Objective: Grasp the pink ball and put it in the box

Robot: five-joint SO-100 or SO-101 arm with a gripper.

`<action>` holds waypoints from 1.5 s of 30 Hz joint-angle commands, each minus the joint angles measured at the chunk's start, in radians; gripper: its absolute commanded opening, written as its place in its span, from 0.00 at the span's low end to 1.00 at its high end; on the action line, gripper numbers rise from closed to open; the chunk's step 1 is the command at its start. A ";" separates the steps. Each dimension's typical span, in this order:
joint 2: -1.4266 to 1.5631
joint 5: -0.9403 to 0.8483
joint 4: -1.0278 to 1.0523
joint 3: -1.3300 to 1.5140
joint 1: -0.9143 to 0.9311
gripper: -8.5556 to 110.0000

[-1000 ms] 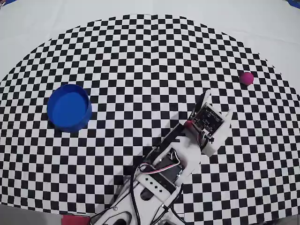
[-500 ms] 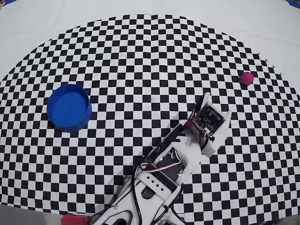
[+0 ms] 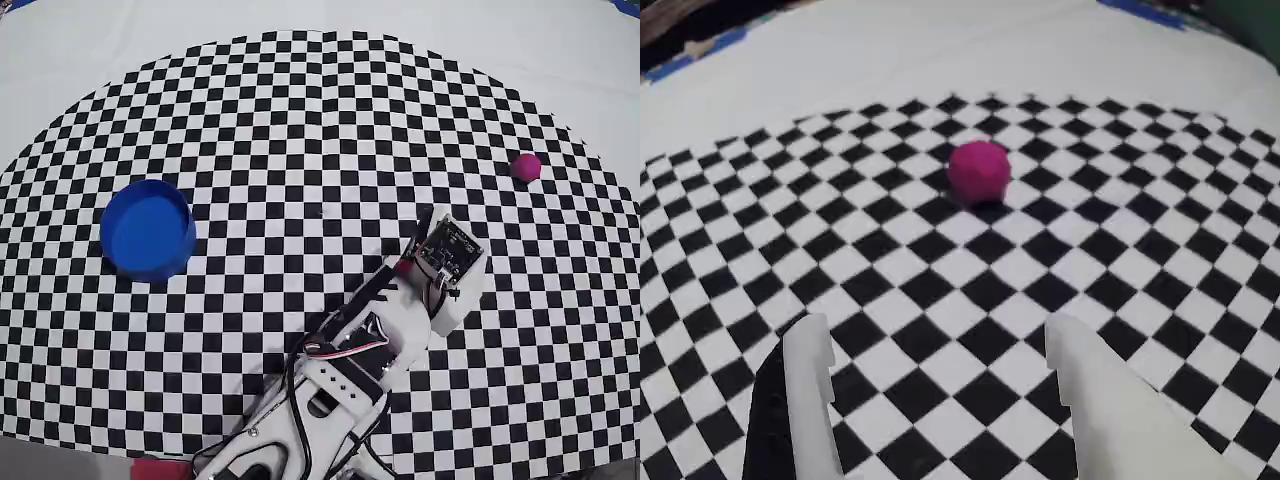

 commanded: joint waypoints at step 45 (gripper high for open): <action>-0.696 0.002 -0.094 -0.485 -0.014 0.27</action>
